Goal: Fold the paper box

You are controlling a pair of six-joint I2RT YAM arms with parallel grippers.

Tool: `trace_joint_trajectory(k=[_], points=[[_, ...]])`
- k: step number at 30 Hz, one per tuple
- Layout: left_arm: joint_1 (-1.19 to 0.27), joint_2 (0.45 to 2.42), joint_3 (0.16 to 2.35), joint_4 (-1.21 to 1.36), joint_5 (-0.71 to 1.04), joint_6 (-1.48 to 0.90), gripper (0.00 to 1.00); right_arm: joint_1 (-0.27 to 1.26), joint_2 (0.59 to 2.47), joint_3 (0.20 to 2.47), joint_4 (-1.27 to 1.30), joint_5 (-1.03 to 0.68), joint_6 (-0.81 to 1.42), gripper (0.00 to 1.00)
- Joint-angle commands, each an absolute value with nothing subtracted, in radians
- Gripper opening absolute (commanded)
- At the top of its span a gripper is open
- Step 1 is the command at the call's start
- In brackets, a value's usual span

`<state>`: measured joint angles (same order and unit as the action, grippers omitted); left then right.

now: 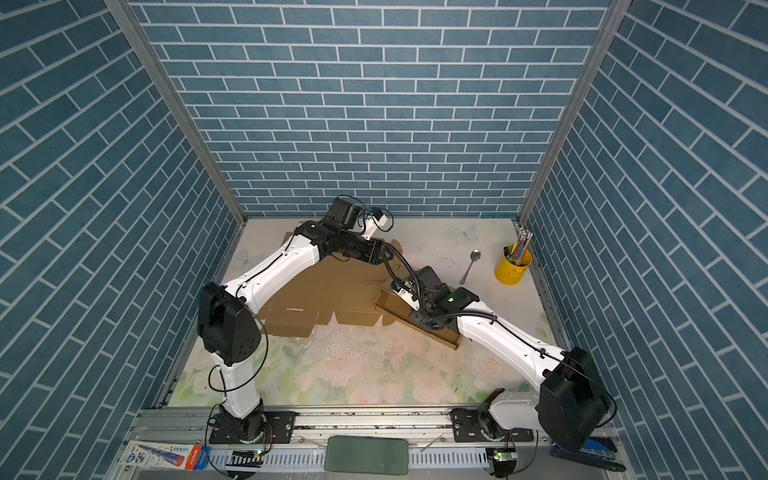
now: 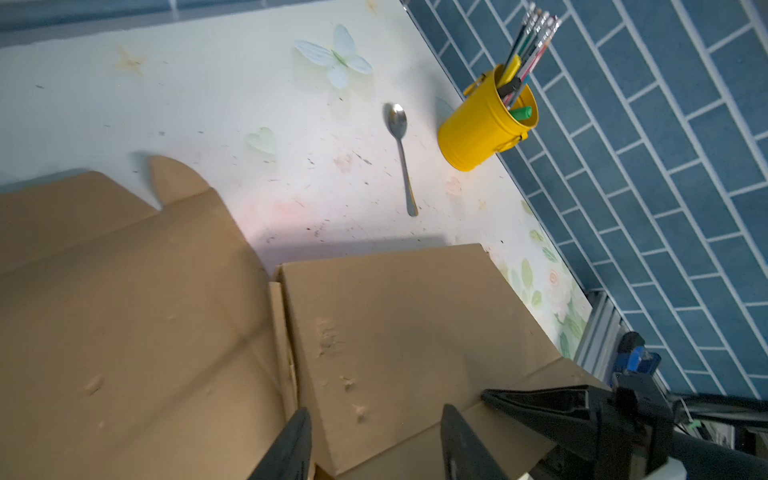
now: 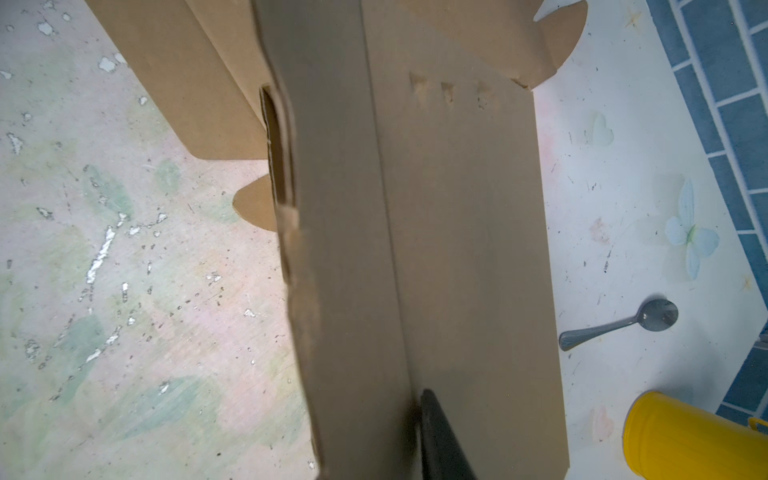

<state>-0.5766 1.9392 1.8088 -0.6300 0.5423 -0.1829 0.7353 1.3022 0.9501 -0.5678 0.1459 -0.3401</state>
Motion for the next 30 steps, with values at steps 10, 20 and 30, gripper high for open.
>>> trace_joint_trajectory(k=[10, 20, 30], points=[[-0.629, 2.000, 1.649, -0.645, 0.626, -0.158, 0.44, 0.740, 1.320, 0.932, -0.645, 0.118, -0.270, 0.53], [-0.629, 2.035, 1.585, -0.606, 0.579, -0.168, 0.43, 0.714, 1.253, 1.004, -0.749, -0.193, -0.082, 0.68], [-0.630, 2.045, 1.529, -0.549, 0.537, -0.194, 0.43, 0.427, 1.146, 0.944, -0.749, 0.017, 0.495, 0.67]])
